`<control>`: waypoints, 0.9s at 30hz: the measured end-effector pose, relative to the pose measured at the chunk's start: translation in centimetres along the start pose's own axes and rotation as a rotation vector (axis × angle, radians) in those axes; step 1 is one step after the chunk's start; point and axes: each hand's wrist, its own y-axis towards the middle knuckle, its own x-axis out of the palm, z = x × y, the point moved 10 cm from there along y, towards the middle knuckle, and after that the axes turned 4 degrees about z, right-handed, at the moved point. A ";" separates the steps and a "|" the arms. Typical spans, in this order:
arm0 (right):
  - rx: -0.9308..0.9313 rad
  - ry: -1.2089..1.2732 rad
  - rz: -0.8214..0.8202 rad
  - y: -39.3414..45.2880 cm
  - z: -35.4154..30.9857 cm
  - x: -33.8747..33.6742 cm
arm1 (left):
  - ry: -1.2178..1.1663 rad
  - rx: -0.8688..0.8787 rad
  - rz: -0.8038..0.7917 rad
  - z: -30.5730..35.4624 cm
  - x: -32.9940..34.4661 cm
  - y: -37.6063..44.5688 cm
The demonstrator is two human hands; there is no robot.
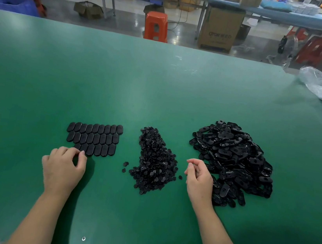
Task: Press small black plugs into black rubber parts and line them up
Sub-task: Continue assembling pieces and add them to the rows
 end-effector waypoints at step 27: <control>0.010 -0.074 -0.011 0.0 0.1 0.3 | -0.260 0.194 -0.329 11.4 4.4 -4.1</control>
